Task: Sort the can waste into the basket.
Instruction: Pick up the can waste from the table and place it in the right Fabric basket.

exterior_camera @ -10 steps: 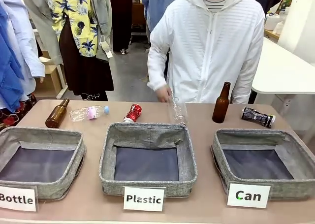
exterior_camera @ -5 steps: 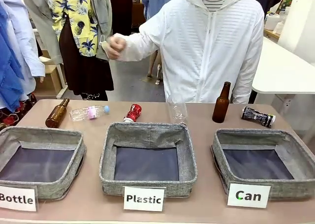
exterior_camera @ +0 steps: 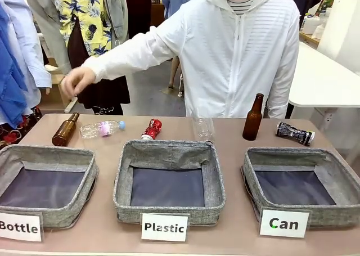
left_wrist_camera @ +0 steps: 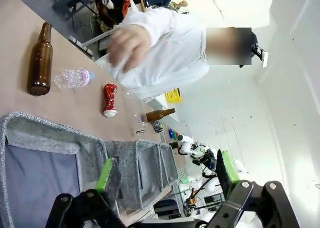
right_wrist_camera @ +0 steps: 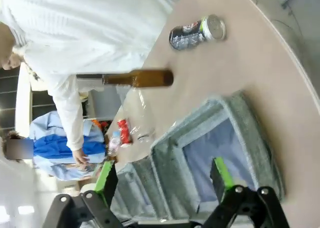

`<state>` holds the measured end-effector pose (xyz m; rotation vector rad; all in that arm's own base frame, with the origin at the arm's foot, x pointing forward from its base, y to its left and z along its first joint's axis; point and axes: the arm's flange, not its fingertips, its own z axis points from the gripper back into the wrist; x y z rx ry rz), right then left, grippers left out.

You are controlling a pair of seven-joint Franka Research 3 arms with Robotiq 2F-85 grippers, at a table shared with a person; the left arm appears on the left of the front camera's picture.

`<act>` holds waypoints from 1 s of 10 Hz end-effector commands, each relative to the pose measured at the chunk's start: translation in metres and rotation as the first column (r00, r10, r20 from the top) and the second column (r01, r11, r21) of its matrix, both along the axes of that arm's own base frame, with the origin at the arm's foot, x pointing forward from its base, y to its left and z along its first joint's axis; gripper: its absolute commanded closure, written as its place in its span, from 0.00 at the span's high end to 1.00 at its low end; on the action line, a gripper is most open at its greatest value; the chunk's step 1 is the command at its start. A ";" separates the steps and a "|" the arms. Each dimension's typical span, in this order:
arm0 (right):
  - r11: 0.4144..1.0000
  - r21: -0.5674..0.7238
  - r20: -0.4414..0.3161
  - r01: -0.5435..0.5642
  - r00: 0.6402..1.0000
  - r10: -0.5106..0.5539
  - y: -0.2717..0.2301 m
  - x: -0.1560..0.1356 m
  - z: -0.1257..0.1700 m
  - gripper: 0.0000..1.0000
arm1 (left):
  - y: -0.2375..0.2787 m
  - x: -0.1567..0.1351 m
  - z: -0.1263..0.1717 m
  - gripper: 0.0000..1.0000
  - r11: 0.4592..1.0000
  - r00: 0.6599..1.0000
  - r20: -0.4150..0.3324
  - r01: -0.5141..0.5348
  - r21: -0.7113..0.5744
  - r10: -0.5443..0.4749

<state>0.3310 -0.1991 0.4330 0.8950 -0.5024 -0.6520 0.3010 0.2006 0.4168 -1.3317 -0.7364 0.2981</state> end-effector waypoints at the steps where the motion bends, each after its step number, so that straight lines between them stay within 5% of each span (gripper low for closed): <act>1: 0.897 -0.437 0.100 -0.069 0.987 0.125 0.028 0.057 0.023 1.00 | 0.000 0.003 0.000 1.00 1.000 1.000 0.029 -0.003 -0.004 0.003; 2: 0.711 -0.689 0.047 -0.139 0.971 0.235 0.046 0.090 0.027 1.00 | 0.000 0.003 0.000 1.00 1.000 1.000 0.029 -0.003 -0.004 0.003; 4: 0.410 -0.882 -0.118 -0.231 0.952 0.282 0.074 0.131 0.009 1.00 | 0.000 0.003 0.000 1.00 1.000 1.000 0.029 -0.003 -0.004 0.003; 6: 0.392 -0.837 -0.238 -0.382 0.899 0.369 0.095 0.138 -0.015 1.00 | 0.000 0.003 0.000 1.00 1.000 1.000 0.029 -0.003 -0.004 0.003; 7: 0.573 -0.732 -0.189 -0.368 0.918 0.348 0.094 0.116 -0.001 1.00 | 0.000 0.003 0.000 1.00 1.000 1.000 0.029 -0.003 -0.004 0.003; 8: 0.537 -0.778 -0.151 -0.325 0.928 0.342 0.104 0.145 -0.014 1.00 | 0.000 0.003 0.000 1.00 1.000 1.000 0.029 -0.003 -0.004 0.003; 10: 0.502 -0.782 -0.201 -0.370 0.911 0.359 0.099 0.139 -0.026 1.00 | 0.000 0.003 0.000 1.00 1.000 1.000 0.029 -0.003 -0.004 0.003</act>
